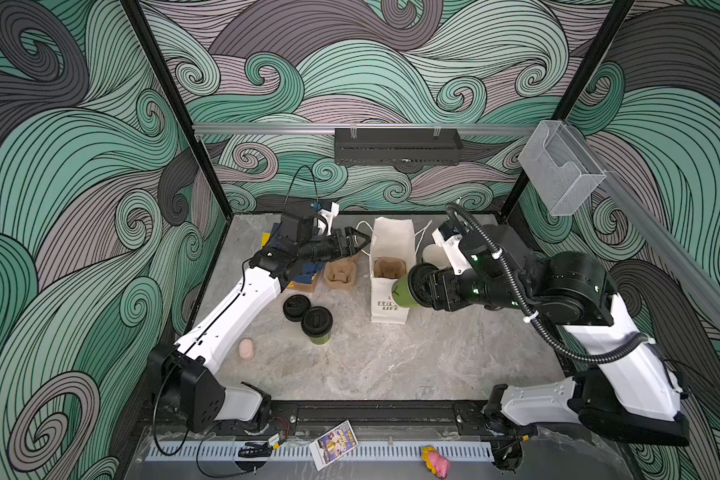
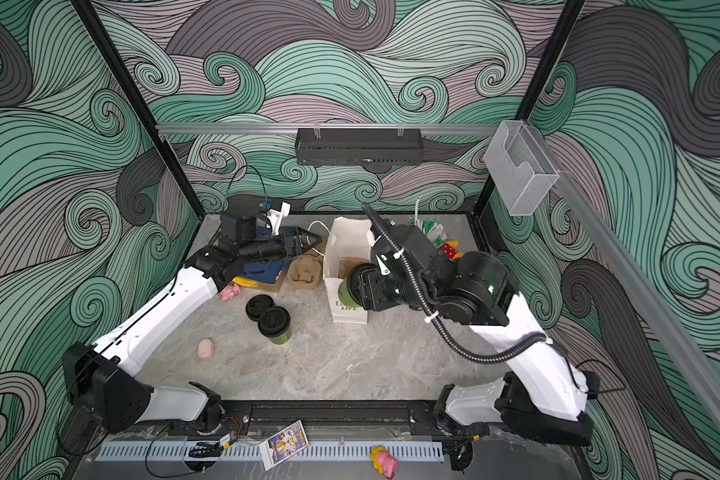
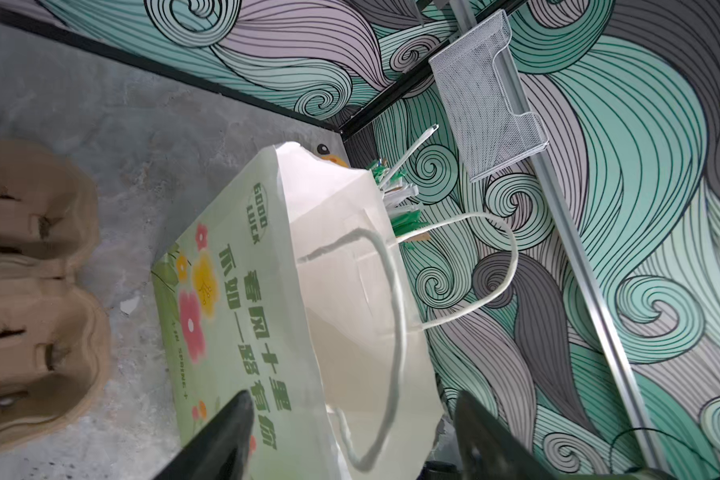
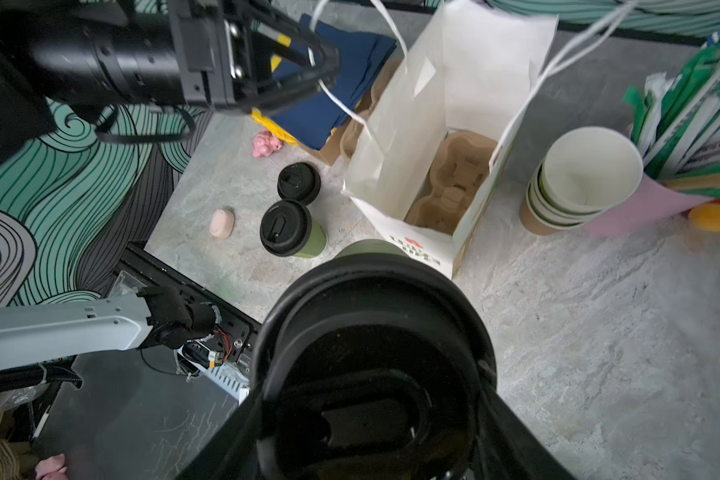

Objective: Pack the takeout coffee
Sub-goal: 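Lift the green cup with the right gripper and carry it toward the bag, then move the held cup over the bag with right while left grips the handle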

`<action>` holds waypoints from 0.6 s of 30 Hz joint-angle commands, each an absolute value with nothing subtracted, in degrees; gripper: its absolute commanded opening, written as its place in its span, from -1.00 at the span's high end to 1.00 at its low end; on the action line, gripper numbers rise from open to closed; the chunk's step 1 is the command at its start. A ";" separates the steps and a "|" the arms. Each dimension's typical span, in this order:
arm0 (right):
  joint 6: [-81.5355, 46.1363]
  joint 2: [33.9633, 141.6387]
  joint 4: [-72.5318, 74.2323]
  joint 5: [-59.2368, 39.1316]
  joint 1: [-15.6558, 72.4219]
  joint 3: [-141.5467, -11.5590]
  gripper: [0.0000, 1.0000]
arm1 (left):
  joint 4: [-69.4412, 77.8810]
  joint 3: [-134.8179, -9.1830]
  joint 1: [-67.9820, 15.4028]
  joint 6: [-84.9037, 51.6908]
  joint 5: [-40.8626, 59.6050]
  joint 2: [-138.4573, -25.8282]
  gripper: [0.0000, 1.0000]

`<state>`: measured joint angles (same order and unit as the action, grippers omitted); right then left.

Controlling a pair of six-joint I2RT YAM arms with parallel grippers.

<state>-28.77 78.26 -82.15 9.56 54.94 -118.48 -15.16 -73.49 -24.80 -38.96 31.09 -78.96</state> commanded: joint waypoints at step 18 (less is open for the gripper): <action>-18.56 98.54 -84.88 10.93 45.48 -135.97 -0.28 | -10.88 -69.87 -31.02 -47.04 26.14 -75.22 1.00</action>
